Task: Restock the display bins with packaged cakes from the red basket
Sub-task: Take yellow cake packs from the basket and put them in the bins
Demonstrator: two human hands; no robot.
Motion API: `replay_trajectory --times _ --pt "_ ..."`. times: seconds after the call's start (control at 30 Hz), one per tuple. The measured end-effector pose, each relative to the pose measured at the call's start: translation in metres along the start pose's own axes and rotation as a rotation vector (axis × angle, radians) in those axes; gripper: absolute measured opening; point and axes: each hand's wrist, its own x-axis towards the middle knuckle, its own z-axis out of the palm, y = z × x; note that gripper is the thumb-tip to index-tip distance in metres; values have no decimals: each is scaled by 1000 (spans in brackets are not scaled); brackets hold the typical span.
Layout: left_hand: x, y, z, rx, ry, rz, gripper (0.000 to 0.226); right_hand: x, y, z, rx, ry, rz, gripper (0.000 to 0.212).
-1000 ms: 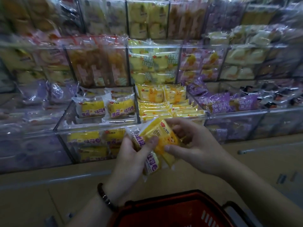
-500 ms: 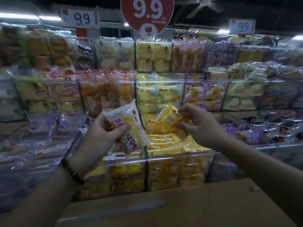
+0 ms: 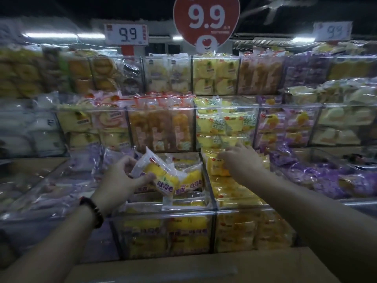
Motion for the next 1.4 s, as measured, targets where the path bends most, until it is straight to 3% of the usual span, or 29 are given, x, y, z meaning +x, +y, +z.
replay_trajectory --times 0.07,0.13,0.2,0.27,0.37,0.43,0.57,0.63,0.73,0.87,0.97,1.07,1.17,1.27,1.4 --pt "4 -9 -8 167 -63 16 41 3 -7 1 -9 -40 28 47" --pt "10 -19 -16 255 -137 42 64 3 -14 -6 17 -23 49 51" --pt "13 -26 -17 472 -152 94 80 -3 -28 -19 97 120 27 51" --pt "16 -30 -12 729 -149 112 76 -15 -51 -33 279 245 -90 44" --pt "14 -25 -6 912 -137 81 55 -33 -88 -47 540 88 -286 48" --pt "13 -19 -6 1016 -97 118 48 -39 -108 -42 522 20 -338 53" --pt "15 -7 -8 1152 -88 137 41 -32 -130 -27 471 77 -333 47" --pt "15 -3 -4 1127 -100 161 47 -22 -138 -21 464 76 -263 37" --pt "13 -1 2 1040 -145 204 56 -11 -148 -13 600 -51 -142 22" --pt "10 -10 6 972 -163 229 59 -6 -141 -9 645 -242 -206 35" --pt "8 -8 6 988 -166 244 61 -11 -136 -13 690 -288 -222 43" --pt "2 4 2 1046 -145 275 65 -26 -130 -22 792 -169 -138 41" --pt "-18 19 1 984 -74 337 63 -55 -117 -29 875 2 -100 27" --pt "-59 32 9 668 -17 532 37 -100 -111 -28 870 193 -129 18" --pt "-134 35 40 344 -171 598 19 -167 -109 -18 959 351 -156 9"
